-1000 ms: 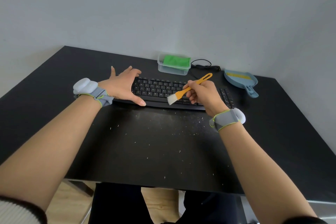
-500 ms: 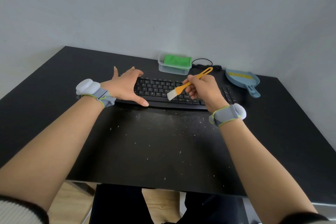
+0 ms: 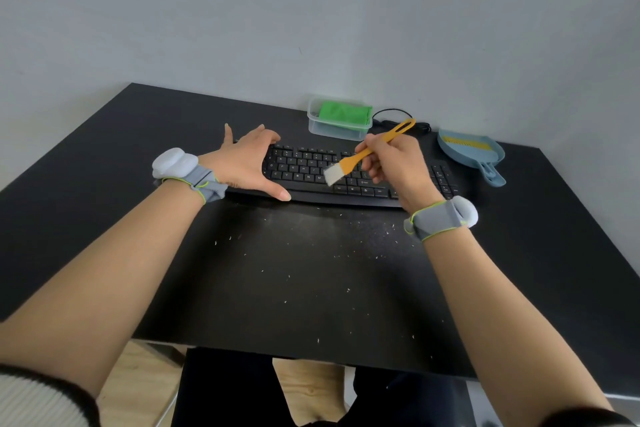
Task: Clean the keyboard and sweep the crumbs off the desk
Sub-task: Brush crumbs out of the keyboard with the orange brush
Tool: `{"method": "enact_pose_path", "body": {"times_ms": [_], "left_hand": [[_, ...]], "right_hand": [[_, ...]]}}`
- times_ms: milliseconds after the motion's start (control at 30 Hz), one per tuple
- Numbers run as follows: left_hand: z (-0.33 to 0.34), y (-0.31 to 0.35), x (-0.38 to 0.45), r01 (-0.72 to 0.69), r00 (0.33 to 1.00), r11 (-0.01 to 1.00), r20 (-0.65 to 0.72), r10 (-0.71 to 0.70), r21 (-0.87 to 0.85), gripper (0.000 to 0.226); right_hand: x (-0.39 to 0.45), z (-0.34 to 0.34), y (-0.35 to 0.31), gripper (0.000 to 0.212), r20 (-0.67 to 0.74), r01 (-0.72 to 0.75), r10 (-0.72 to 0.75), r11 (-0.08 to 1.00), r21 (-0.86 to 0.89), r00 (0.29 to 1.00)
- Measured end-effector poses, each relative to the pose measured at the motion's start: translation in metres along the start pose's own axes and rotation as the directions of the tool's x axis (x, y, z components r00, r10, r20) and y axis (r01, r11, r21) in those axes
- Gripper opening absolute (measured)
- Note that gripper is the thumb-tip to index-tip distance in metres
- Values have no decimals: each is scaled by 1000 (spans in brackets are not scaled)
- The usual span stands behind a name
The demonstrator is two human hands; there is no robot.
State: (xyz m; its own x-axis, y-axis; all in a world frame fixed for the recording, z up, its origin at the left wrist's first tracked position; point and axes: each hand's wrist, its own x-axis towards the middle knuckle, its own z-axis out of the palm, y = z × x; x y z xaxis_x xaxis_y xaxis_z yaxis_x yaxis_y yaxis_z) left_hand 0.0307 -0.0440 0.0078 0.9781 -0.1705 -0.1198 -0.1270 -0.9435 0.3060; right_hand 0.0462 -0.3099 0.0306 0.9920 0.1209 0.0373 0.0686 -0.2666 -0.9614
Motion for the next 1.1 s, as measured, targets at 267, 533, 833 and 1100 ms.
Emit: {"method": "enact_pose_path", "body": {"times_ms": [267, 533, 833, 1100], "left_hand": [[1, 3, 2, -3, 1000, 1000, 2, 3, 0, 120], [2, 3, 2, -9, 1000, 1000, -7, 9, -12, 120], [3, 8, 3, -14, 1000, 1000, -7, 14, -7, 120], [5, 11, 5, -14, 1000, 1000, -13, 14, -4, 120]], "right_hand": [[-3, 11, 9, 31, 35, 129, -126, 918, -374, 991], [5, -4, 7, 31, -32, 124, -137, 957, -264, 990], [4, -2, 3, 32, 121, -12, 9, 1000, 28, 993], [10, -3, 5, 30, 84, 197, -179, 914, -355, 980]]}}
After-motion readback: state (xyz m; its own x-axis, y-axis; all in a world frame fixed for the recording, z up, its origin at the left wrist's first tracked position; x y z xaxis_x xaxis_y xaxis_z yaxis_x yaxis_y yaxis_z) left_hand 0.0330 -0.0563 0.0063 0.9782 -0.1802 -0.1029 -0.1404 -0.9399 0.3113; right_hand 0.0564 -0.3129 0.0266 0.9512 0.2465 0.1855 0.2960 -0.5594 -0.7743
